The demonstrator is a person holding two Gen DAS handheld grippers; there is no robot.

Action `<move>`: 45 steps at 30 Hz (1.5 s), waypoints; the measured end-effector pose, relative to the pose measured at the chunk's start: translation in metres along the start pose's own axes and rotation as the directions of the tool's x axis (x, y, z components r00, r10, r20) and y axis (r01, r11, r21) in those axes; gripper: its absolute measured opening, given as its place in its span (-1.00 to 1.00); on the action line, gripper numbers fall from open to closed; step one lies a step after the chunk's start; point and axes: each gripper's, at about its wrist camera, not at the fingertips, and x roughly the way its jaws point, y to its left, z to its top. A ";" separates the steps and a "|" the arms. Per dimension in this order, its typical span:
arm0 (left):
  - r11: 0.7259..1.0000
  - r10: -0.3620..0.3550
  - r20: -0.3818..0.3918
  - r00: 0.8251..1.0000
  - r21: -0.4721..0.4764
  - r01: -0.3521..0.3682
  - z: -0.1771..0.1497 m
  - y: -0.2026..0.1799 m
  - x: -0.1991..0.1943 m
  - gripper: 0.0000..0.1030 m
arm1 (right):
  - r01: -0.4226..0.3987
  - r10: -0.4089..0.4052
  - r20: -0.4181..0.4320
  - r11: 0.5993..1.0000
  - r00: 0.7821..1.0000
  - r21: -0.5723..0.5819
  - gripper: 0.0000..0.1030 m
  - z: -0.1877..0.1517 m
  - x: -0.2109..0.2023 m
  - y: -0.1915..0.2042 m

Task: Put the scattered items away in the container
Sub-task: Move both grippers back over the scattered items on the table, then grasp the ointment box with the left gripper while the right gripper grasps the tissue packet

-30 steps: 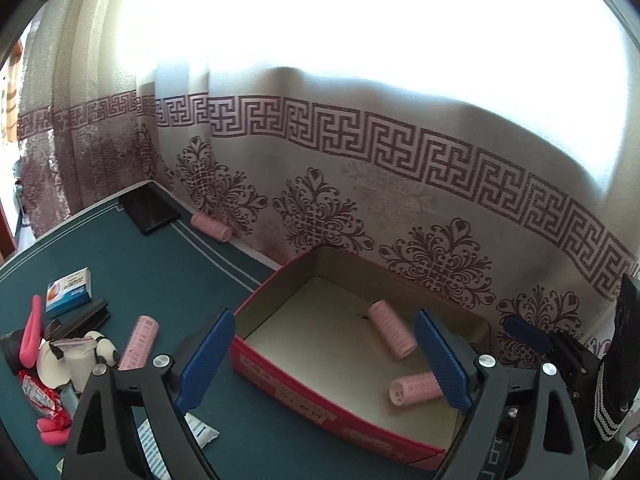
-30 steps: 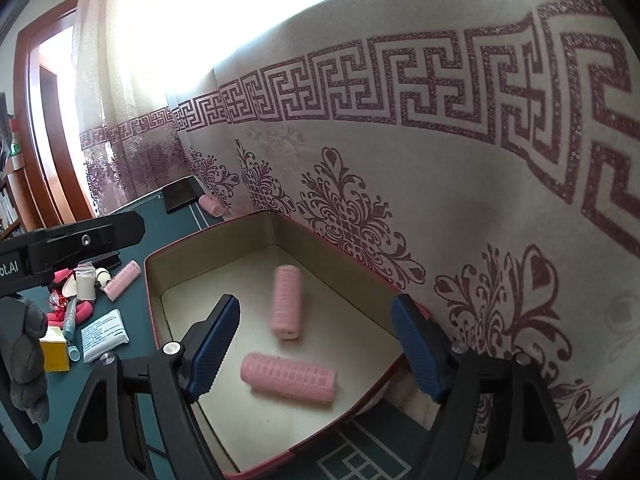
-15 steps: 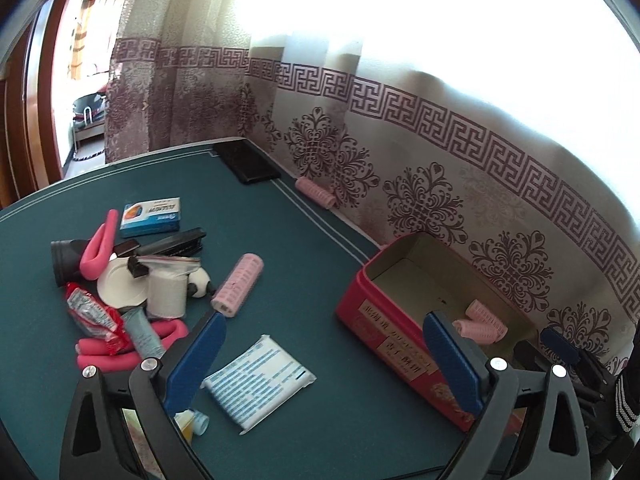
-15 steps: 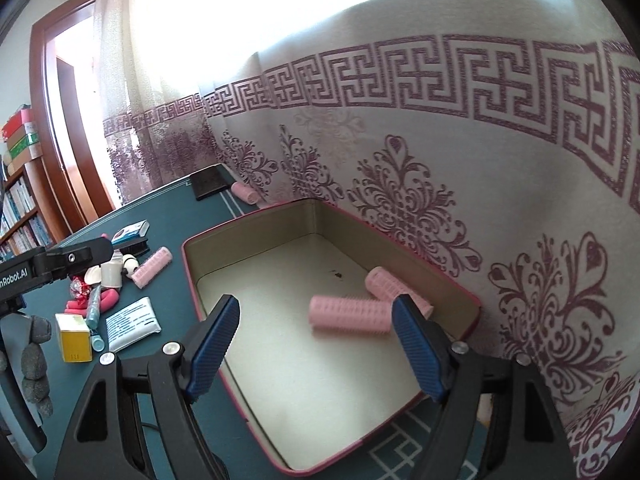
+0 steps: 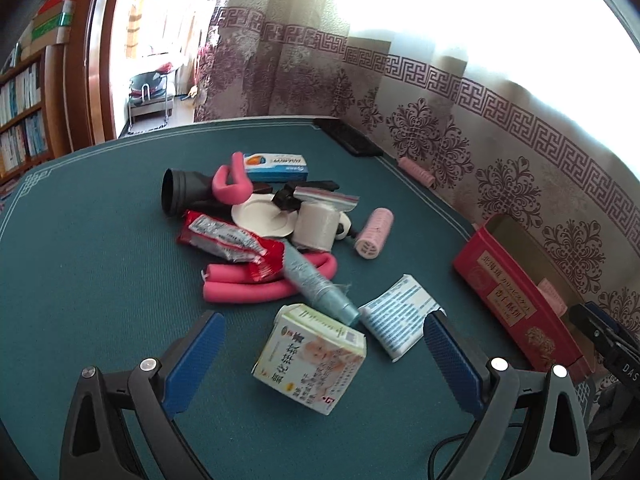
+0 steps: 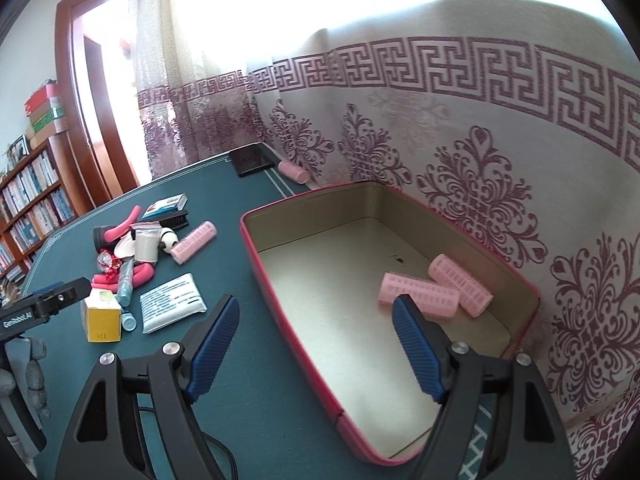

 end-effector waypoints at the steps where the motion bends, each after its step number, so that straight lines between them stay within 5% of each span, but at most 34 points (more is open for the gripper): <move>1: 1.000 -0.003 -0.010 1.000 -0.004 0.003 -0.002 0.002 0.003 0.96 | -0.002 0.002 -0.001 1.000 1.000 -0.007 0.59 0.000 0.000 0.003; 19: 1.000 -0.011 -0.082 0.997 0.018 0.013 -0.017 0.006 0.037 0.93 | -0.040 0.038 -0.035 0.997 0.999 -0.062 0.59 -0.004 0.009 0.028; 24: 0.998 -0.061 -0.110 0.992 -0.001 0.061 -0.018 0.011 0.041 0.09 | -0.072 0.069 -0.046 0.994 0.997 -0.078 0.59 -0.006 0.010 0.039; 28: 0.998 -0.055 -0.092 0.994 -0.026 0.052 -0.018 0.020 0.034 0.07 | -0.146 0.139 -0.060 0.981 0.988 -0.127 0.59 -0.009 0.011 0.057; 34: 0.999 -0.032 -0.058 0.998 -0.041 0.029 -0.015 0.036 0.019 0.07 | -0.306 0.280 -0.164 0.938 0.946 -0.164 0.59 -0.012 0.035 0.087; 40: 0.998 -0.031 -0.059 0.998 -0.056 0.027 -0.017 0.045 0.019 0.07 | -0.360 0.314 -0.246 0.917 0.917 -0.171 0.59 -0.009 0.072 0.108; 45: 0.998 -0.035 -0.062 0.997 -0.063 0.031 -0.019 0.048 0.020 0.07 | -0.345 0.280 -0.265 0.907 0.923 -0.241 0.59 -0.004 0.098 0.129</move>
